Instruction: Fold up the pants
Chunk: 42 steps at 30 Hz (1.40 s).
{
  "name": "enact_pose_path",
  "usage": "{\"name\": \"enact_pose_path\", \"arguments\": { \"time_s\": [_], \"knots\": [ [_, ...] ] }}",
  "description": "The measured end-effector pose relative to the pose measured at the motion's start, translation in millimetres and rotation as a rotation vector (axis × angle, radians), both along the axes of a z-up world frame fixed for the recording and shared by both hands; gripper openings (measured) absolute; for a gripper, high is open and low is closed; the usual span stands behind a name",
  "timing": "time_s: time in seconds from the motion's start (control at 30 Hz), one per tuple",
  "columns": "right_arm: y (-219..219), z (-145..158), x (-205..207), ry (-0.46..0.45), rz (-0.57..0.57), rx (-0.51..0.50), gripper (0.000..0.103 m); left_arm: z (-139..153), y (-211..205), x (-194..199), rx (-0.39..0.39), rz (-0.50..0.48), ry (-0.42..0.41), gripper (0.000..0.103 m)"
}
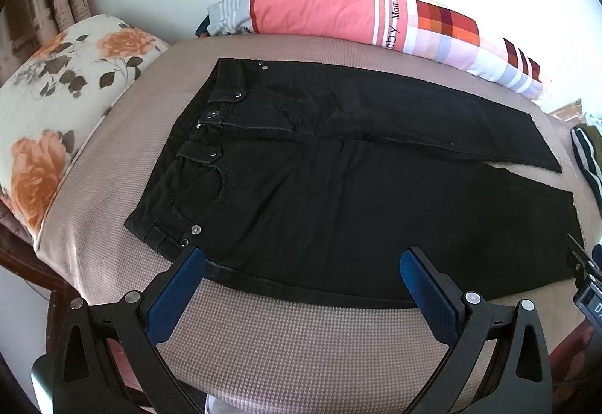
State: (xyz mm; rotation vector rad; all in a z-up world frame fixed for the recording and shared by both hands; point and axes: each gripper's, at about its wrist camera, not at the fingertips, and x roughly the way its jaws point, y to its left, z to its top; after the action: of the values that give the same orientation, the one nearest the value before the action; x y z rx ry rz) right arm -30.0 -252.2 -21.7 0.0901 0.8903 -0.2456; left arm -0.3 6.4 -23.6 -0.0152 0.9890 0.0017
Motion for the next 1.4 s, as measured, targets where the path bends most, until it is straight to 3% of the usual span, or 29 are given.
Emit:
{"name": "enact_pose_path", "arguments": {
  "time_s": [1.4],
  "knots": [
    [3.4,-2.9,2.4,0.003,0.020,-0.003,0.103,-0.7,-4.1,-1.9,0.031,-0.013,-0.012,0.103]
  ]
}}
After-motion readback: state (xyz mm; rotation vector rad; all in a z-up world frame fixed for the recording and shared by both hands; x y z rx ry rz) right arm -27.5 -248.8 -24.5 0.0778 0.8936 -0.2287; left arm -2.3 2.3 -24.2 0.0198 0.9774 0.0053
